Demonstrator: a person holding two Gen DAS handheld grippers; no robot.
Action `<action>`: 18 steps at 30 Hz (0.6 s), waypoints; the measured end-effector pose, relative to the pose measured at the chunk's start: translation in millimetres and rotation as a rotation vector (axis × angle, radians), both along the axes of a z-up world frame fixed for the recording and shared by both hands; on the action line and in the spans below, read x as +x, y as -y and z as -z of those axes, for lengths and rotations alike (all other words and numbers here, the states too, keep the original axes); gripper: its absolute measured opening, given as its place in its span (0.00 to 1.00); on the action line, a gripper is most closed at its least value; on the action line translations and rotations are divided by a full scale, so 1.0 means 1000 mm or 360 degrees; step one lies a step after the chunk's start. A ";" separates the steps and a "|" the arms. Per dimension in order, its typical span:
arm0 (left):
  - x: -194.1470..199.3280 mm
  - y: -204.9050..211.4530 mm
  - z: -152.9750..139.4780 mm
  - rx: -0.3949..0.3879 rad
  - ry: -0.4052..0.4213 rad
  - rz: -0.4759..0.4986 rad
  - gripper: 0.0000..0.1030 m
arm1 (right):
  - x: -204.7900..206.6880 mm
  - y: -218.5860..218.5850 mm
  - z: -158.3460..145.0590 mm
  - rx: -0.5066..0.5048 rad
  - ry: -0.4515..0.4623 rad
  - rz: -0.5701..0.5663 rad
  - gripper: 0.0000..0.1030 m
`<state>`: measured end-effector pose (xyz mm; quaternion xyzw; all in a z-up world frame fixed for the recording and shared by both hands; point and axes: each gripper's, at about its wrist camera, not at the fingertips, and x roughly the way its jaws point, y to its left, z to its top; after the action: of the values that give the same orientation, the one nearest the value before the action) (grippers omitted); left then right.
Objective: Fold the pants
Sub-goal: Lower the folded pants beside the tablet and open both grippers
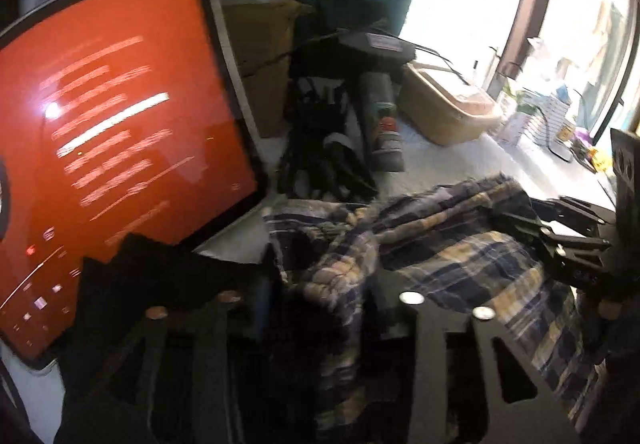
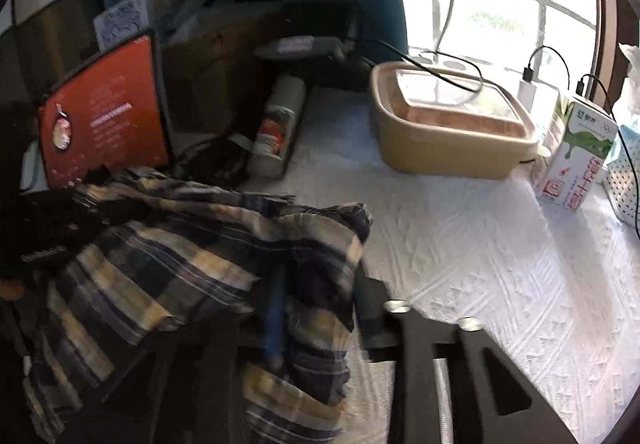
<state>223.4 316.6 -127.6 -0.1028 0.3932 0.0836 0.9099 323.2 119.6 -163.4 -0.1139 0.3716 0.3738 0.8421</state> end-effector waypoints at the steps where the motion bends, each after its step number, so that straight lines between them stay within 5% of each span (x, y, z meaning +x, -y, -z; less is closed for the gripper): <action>1: -0.003 -0.002 -0.001 0.0007 0.0000 -0.0029 0.55 | 0.002 0.004 0.000 0.0003 0.0013 0.0021 0.62; 7: -0.029 -0.002 -0.021 0.0118 0.0039 -0.0145 0.57 | 0.015 0.030 -0.008 0.0030 0.0038 0.0135 0.66; 11: -0.053 0.010 -0.048 0.0169 0.0186 -0.0166 0.57 | 0.006 0.040 -0.015 0.0044 0.0069 0.0123 0.66; 18: -0.053 0.057 -0.060 0.0147 0.0280 0.0202 0.57 | -0.031 0.037 -0.025 -0.0009 0.0177 -0.0031 0.66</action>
<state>170.0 259.3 -67.8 -0.0426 0.3133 0.0345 0.9481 291.7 82.6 -138.5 -0.1405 0.3242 0.3741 0.8574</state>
